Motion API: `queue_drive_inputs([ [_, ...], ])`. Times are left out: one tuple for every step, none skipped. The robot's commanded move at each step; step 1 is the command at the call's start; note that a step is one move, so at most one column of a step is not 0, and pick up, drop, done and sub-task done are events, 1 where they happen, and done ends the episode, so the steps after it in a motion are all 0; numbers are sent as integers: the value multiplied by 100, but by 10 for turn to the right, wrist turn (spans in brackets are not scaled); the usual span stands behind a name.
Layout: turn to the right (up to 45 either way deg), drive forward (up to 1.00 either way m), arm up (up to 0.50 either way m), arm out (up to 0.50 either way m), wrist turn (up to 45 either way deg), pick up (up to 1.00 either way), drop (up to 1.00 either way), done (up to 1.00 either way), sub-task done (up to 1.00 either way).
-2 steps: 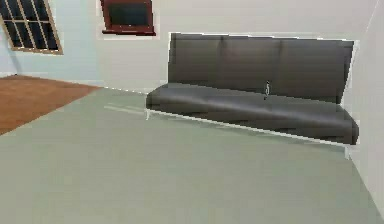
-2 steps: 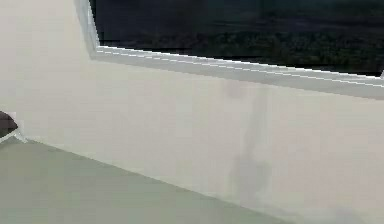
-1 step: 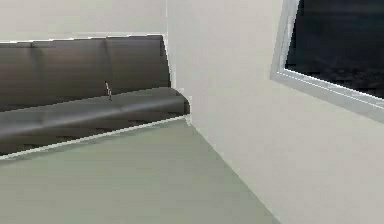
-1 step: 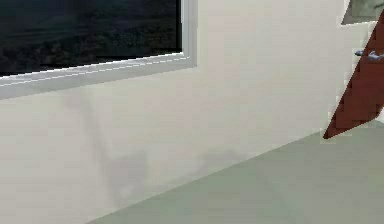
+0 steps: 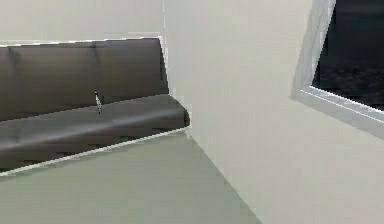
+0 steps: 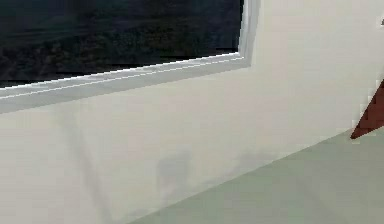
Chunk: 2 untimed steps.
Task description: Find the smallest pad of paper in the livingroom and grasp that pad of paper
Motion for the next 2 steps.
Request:
queue_drive_inputs([
  [-450, 0, 0, 0, 0, 0, 0, 0, 0],
  [-450, 0, 0, 0, 0, 0, 0, 0, 0],
])
